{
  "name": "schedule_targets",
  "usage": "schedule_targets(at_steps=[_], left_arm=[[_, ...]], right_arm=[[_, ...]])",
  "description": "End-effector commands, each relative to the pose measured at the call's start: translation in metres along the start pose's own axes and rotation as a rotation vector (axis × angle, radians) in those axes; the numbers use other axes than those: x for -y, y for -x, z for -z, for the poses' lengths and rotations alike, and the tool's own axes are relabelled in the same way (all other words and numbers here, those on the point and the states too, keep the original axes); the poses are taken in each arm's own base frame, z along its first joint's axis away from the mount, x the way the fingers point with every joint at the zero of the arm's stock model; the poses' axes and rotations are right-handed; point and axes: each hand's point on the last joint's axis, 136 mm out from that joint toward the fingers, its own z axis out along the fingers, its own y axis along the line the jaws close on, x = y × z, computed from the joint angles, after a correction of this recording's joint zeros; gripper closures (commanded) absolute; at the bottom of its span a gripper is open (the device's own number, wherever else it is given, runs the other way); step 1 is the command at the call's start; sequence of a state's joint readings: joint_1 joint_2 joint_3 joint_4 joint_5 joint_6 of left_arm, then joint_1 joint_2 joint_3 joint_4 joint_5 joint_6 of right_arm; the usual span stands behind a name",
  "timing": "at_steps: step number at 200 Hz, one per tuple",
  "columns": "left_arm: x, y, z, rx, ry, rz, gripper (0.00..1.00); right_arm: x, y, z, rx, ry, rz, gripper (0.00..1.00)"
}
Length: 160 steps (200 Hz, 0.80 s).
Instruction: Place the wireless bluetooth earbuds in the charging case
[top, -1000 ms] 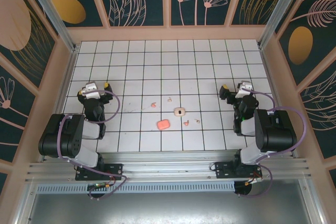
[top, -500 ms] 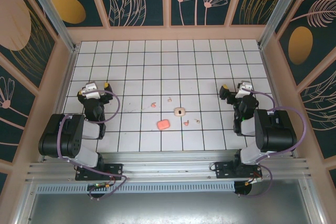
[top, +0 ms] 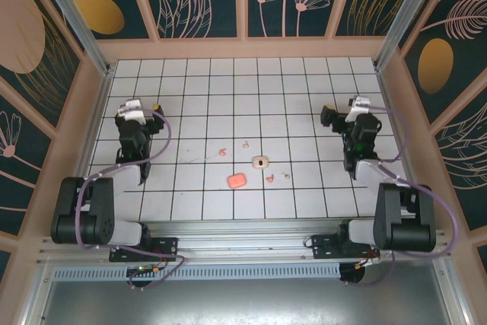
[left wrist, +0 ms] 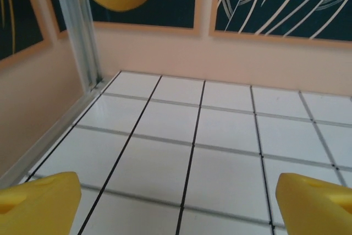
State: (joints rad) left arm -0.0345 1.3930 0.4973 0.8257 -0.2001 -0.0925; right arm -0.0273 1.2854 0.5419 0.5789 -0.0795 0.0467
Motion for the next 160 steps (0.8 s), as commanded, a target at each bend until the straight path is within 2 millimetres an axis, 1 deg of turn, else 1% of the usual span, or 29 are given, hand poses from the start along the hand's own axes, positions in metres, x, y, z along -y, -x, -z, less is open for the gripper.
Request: schedule_targets(at_steps=[1, 4, 19, 31, 59, 76, 85, 96, 103, 116, 142, 148, 151, 160], left_arm=[[0.013, -0.002, -0.009, -0.193, -0.047, 0.028, 0.13], [0.018, -0.001, -0.010, -0.213, -0.070, 0.033, 0.14], [0.042, 0.002, -0.012, -0.301, -0.180, 0.067, 0.18], [0.058, 0.002, -0.009, -0.361, -0.237, 0.079, 0.19], [0.087, -0.003, 0.008, -0.440, -0.273, 0.069, 0.19], [0.103, -0.014, 0.020, -0.508, -0.311, 0.111, 0.20], [0.110, -0.023, 0.027, -0.554, -0.331, 0.141, 0.23], [0.116, -0.036, 0.036, -0.611, -0.343, 0.173, 0.26], [0.115, -0.043, 0.041, -0.636, -0.317, 0.184, 0.27], [0.118, -0.055, 0.053, -0.664, -0.310, 0.189, 0.26], [0.121, -0.086, 0.073, -0.761, -0.313, 0.190, 0.26], [0.121, -0.093, 0.078, -0.782, -0.312, 0.184, 0.25], [0.121, -0.096, 0.080, -0.790, -0.311, 0.181, 0.25], [0.120, -0.104, 0.086, -0.816, -0.308, 0.175, 0.25]], right_arm=[[-0.018, -0.012, 0.010, -0.244, 0.003, -0.070, 0.01], [-0.022, -0.009, 0.011, -0.256, 0.007, -0.073, 0.01], [-0.039, -0.008, 0.017, -0.354, 0.014, -0.072, 0.01], [-0.055, -0.013, 0.022, -0.433, 0.017, -0.081, 0.01], [-0.097, -0.035, 0.034, -0.608, 0.069, -0.077, 0.01], [-0.121, -0.049, 0.041, -0.696, 0.092, -0.114, 0.01], [-0.133, -0.057, 0.044, -0.733, 0.099, -0.131, 0.01], [-0.148, -0.065, 0.047, -0.770, 0.114, -0.141, 0.01], [-0.156, -0.071, 0.049, -0.793, 0.113, -0.147, 0.01], [-0.169, -0.082, 0.051, -0.826, 0.115, -0.154, 0.01], [-0.194, -0.105, 0.055, -0.889, 0.134, -0.151, 0.01], [-0.196, -0.108, 0.053, -0.901, 0.134, -0.155, 0.01], [-0.202, -0.111, 0.056, -0.912, 0.147, -0.144, 0.01], [-0.210, -0.119, 0.058, -0.939, 0.155, -0.134, 0.01]])
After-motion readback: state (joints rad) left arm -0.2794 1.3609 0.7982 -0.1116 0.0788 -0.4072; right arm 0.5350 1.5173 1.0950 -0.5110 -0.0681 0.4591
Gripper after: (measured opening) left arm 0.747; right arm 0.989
